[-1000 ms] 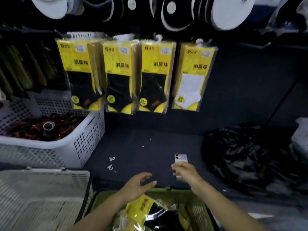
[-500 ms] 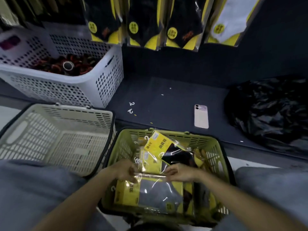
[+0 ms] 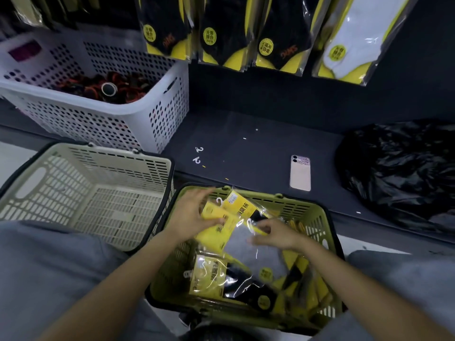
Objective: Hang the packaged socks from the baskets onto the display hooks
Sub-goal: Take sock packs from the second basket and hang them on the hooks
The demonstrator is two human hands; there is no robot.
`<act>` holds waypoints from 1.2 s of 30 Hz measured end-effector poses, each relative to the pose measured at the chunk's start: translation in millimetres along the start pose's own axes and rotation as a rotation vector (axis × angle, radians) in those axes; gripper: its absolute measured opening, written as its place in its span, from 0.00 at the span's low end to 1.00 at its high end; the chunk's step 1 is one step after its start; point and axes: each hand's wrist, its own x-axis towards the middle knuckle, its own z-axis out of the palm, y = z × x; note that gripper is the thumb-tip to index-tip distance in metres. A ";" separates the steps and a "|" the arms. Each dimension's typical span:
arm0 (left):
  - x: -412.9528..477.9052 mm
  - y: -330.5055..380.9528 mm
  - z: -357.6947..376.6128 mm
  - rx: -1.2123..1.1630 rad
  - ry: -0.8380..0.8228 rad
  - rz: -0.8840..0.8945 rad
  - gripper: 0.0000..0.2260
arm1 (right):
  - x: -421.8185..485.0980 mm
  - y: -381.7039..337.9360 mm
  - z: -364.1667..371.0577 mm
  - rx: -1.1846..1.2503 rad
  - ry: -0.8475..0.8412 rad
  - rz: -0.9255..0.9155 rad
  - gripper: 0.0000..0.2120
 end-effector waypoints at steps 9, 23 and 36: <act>15.1 44.1 -1.9 -1.066 -0.319 -0.457 0.49 | -10.4 -45.4 -47.5 0.598 0.242 -0.034 0.13; 58.2 144.0 -39.2 -0.962 0.017 -0.185 0.26 | -44.1 -117.2 -113.3 0.614 0.857 -0.432 0.13; 127.0 230.5 -94.7 -0.995 0.121 0.156 0.17 | -95.3 -164.6 -205.3 0.672 1.047 -0.601 0.06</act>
